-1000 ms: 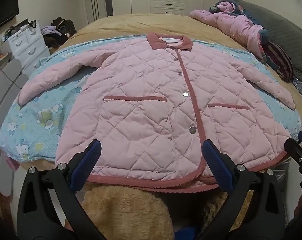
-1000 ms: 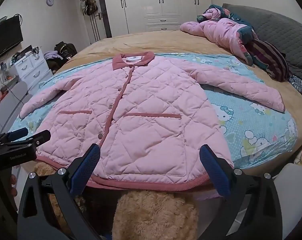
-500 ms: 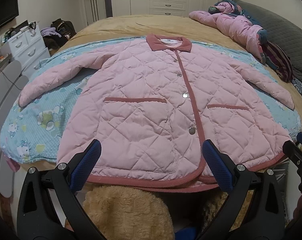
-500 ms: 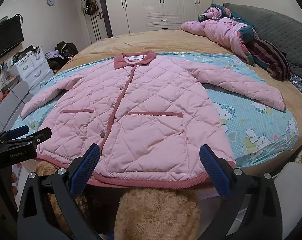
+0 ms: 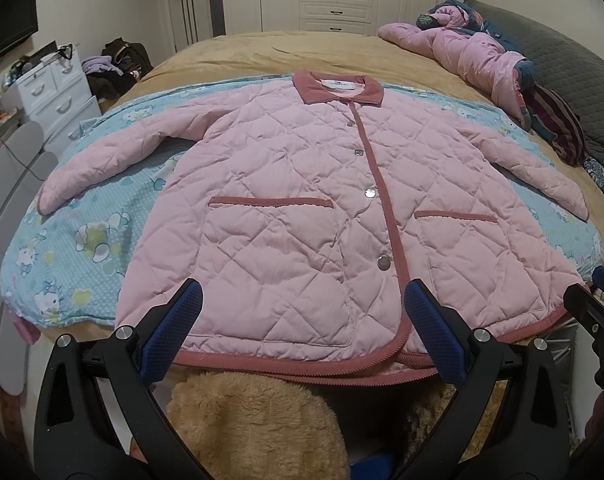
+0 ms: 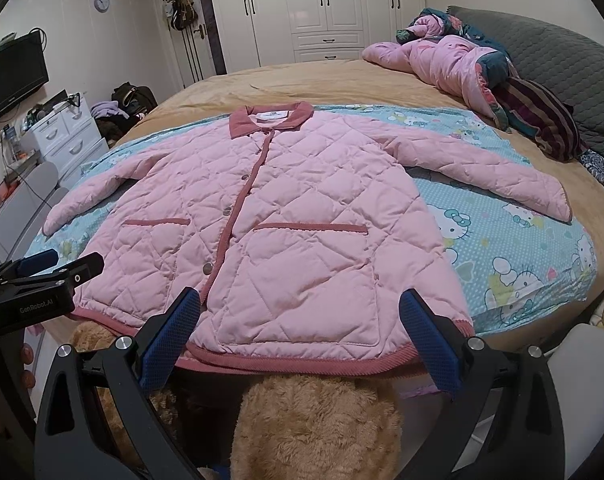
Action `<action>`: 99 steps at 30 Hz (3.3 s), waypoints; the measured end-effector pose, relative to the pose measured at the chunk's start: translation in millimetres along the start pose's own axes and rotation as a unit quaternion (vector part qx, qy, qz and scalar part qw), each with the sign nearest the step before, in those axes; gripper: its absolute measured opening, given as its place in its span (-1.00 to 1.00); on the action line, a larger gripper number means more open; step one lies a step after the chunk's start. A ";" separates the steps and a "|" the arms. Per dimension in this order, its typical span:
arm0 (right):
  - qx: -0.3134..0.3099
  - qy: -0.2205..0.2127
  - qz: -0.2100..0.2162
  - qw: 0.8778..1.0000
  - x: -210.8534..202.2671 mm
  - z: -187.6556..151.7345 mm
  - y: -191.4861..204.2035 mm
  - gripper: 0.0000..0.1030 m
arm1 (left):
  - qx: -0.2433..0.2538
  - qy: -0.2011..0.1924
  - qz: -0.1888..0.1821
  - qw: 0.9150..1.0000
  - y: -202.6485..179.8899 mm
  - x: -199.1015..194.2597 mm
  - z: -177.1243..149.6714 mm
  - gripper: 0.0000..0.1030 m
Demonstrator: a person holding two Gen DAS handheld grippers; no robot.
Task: Fold large clothes
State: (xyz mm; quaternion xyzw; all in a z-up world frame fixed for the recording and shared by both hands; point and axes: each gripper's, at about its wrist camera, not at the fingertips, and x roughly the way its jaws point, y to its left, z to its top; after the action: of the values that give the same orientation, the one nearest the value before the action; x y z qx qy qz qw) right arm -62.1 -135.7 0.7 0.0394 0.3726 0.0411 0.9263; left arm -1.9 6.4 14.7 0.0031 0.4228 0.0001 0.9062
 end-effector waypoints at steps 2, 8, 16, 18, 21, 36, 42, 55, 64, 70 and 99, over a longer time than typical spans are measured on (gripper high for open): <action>0.001 -0.001 0.001 1.000 -0.4 0.0 0.2 0.92 | -0.001 0.000 0.000 1.000 0.0 -0.1 -0.1 0.84; 0.000 0.000 0.001 1.000 -0.7 0.3 2.9 0.92 | 0.000 -0.001 0.000 1.000 -0.1 -0.9 0.6 0.84; -0.001 0.004 0.002 1.000 0.5 0.9 4.7 0.92 | -0.001 -0.001 -0.002 1.000 0.0 -1.2 0.6 0.84; -0.002 0.005 0.003 1.000 0.8 0.7 4.7 0.92 | -0.001 -0.001 -0.002 1.000 -0.5 -1.3 2.5 0.84; -0.005 0.009 0.001 1.000 6.3 3.1 7.7 0.92 | 0.000 -0.002 -0.002 1.000 -0.6 -1.5 2.2 0.84; -0.005 0.017 0.009 1.000 29.2 34.7 12.3 0.92 | -0.008 0.001 -0.001 1.000 -2.2 20.7 39.4 0.84; -0.006 0.018 0.009 1.000 42.4 53.5 10.9 0.92 | -0.011 0.003 -0.001 1.000 -2.4 33.7 58.9 0.84; -0.003 0.029 0.014 0.999 76.3 98.2 6.7 0.92 | -0.030 -0.005 -0.012 0.999 0.3 55.6 104.3 0.84; 0.022 0.044 0.014 0.999 109.0 127.9 -17.5 0.92 | -0.038 -0.002 -0.009 0.999 -5.9 84.7 139.7 0.84; 0.039 0.050 0.001 0.998 132.9 150.3 -42.4 0.92 | -0.039 0.008 -0.020 0.999 -18.5 109.9 162.5 0.84; 0.339 0.063 -0.140 0.928 207.7 123.5 -317.2 0.92 | 0.015 -0.019 -0.046 0.999 -105.4 195.1 228.8 0.84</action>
State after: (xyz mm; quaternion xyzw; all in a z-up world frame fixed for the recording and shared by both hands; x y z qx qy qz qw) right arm 187.7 -434.2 -86.0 0.2962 0.4239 -0.2155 0.8283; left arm 298.5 -99.7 11.6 -0.0027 0.4050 -0.0482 0.9130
